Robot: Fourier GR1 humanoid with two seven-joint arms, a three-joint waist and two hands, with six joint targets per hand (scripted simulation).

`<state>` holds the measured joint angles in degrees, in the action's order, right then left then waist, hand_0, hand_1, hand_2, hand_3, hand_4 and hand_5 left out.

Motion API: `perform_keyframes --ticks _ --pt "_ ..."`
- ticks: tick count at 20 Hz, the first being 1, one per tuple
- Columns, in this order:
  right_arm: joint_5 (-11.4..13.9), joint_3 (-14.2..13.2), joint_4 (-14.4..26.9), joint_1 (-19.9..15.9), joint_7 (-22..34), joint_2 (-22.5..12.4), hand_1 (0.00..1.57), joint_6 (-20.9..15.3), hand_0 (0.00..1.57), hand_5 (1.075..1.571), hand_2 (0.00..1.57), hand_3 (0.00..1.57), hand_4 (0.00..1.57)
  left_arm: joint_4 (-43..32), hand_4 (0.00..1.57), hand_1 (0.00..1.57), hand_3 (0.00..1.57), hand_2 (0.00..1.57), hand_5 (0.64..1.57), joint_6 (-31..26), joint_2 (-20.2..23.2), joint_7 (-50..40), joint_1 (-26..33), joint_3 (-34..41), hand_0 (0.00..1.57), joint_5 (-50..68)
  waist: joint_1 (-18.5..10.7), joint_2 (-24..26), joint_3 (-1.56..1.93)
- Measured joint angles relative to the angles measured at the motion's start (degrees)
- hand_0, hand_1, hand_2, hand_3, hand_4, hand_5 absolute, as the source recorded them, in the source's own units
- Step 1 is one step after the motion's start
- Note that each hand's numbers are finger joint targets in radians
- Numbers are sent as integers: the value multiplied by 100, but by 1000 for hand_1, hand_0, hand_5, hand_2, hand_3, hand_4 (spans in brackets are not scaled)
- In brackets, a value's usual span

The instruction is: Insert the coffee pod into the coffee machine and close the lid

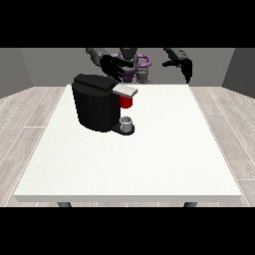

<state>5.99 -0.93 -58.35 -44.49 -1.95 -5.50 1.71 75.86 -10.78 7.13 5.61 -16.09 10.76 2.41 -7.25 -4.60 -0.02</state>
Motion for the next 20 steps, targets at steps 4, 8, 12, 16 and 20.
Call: perform_keyframes --ticks 4,8,12,16,20 --pt "144 6 128 -153 -36 -61 0 6 0 1571 0 0 142 116 196 0 0 0 1571 -4 -91 75 80 -157 0 -27 -94 27 1" --pt "188 -18 212 -196 -123 15 0 -29 0 1571 0 0 126 265 165 0 0 0 1571 18 -137 122 108 -265 0 -47 -109 83 2" --pt "137 40 114 -155 -227 196 0 48 0 1571 0 0 178 333 192 0 0 0 1571 52 -220 153 177 -352 0 -53 -37 235 2" --pt "-115 407 -246 389 -515 413 0 206 0 1571 0 0 269 118 192 0 0 0 1571 4 -181 470 396 -251 0 -15 200 473 2" --pt "-630 723 -588 1161 -645 498 0 160 0 1571 0 0 157 -6 192 0 0 0 1571 138 -268 488 585 -250 0 -63 435 821 2"
